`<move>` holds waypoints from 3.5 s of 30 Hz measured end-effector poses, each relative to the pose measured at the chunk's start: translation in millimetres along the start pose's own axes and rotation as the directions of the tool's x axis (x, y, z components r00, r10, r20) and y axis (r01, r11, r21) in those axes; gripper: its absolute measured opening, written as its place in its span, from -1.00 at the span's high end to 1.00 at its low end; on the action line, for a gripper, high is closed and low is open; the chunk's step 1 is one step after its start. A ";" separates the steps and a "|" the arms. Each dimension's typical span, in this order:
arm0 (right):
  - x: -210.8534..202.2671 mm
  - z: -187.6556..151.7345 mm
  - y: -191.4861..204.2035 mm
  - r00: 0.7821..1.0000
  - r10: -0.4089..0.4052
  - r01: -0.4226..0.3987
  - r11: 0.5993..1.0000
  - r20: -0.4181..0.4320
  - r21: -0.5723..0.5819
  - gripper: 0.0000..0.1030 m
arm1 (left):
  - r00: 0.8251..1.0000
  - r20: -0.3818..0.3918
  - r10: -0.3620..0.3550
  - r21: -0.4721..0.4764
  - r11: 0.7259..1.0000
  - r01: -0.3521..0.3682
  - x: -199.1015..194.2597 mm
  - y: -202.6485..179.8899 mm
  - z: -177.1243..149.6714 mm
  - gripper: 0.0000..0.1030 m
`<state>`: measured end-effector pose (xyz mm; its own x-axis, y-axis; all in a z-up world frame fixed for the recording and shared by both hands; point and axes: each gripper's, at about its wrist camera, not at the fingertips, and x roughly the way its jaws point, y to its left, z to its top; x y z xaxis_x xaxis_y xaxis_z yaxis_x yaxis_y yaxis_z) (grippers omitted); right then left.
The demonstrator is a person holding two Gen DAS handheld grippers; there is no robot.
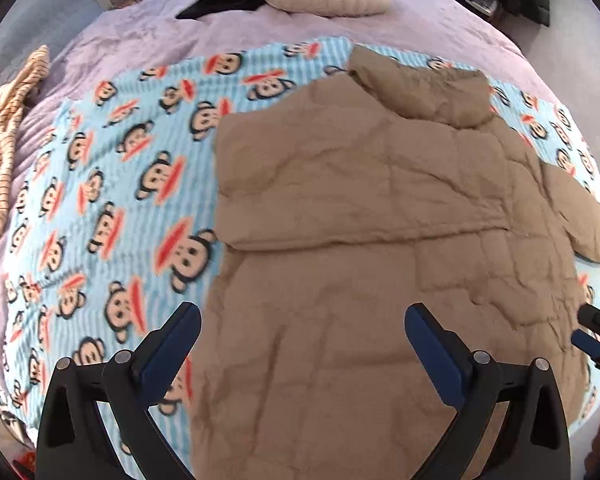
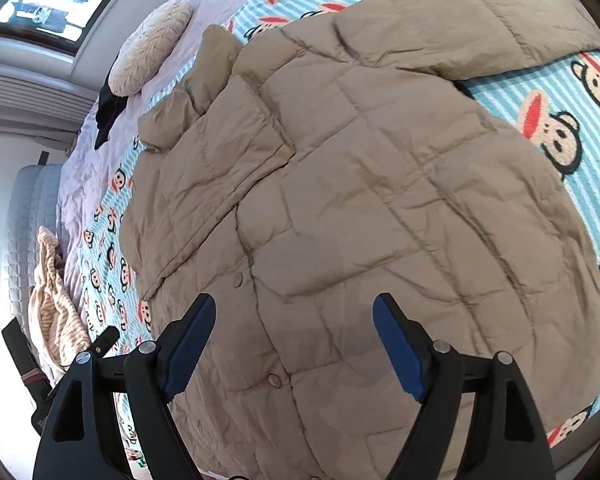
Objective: Fold large clothes
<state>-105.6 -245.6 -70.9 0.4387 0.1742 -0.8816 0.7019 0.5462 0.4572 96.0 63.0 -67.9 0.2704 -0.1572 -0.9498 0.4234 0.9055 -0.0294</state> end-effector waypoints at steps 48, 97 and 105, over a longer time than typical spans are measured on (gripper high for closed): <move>-73.9 171.6 -307.9 0.876 0.160 -0.409 0.748 0.456 0.522 -1.00 | 0.992 -0.087 -0.086 0.249 0.963 0.105 54.5 -221.2 18.0 -0.98; 124.9 159.3 44.4 0.964 0.267 -0.257 0.926 -0.004 -0.275 0.87 | 0.994 0.102 -0.039 -0.079 0.996 0.047 100.2 -39.6 65.3 -0.98; 132.8 160.4 26.4 0.969 0.241 -0.246 0.958 -0.051 -0.145 0.53 | 0.994 0.091 -0.061 -0.069 0.995 0.068 105.2 -44.9 67.3 -0.98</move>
<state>61.2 -339.4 -157.0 0.5663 0.3421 -0.7498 0.4833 0.5992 0.6383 163.6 -20.7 -145.5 0.3219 -0.2476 -0.9138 0.3801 0.9178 -0.1148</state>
